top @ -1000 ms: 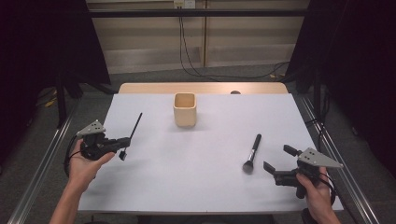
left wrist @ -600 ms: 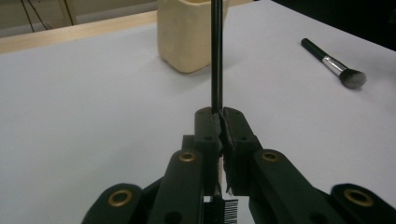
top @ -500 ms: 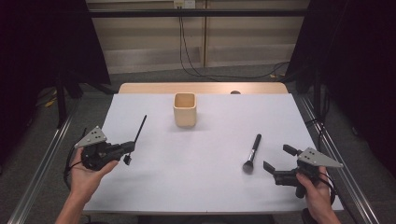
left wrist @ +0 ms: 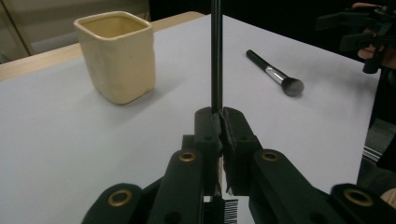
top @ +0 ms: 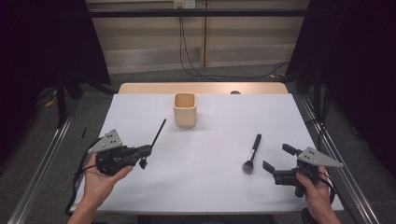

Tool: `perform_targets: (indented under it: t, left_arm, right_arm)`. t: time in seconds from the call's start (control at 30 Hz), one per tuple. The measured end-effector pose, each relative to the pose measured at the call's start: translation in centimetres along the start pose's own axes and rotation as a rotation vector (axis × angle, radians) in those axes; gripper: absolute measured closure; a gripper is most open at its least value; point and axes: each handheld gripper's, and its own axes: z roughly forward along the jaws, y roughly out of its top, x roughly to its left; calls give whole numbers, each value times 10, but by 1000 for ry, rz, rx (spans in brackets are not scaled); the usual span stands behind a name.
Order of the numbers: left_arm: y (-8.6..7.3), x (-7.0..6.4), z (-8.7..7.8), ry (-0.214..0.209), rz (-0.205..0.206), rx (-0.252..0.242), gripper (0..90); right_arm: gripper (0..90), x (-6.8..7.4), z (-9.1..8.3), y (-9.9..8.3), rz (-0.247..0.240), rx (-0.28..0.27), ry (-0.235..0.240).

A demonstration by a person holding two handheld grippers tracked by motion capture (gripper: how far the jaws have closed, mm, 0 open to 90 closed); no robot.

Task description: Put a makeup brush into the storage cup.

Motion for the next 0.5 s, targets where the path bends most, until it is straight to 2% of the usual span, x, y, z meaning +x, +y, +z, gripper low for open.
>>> perform_targets:
  t: [0.07, 0.13, 0.33, 0.4, 0.5]
  left_arm:
    - [4, -4, 3, -17, 12, 2, 856]
    - [8, -7, 8, -17, 28, 7, 856]
    - [14, -11, 23, -60, 28, 9, 856]
    - [16, -15, 28, -65, 47, 25, 856]
    - [19, -20, 36, -92, 52, 26, 856]
  right_arm:
    - [0, 1, 1, 0, -4, -3, 4]
    - [0, 2, 1, 1, -10, -4, 13]
    - [0, 2, -2, 4, -14, -30, 17]
    - [0, 4, 0, 6, -19, -34, 23]
    - [0, 8, 3, 9, -23, -43, 40]
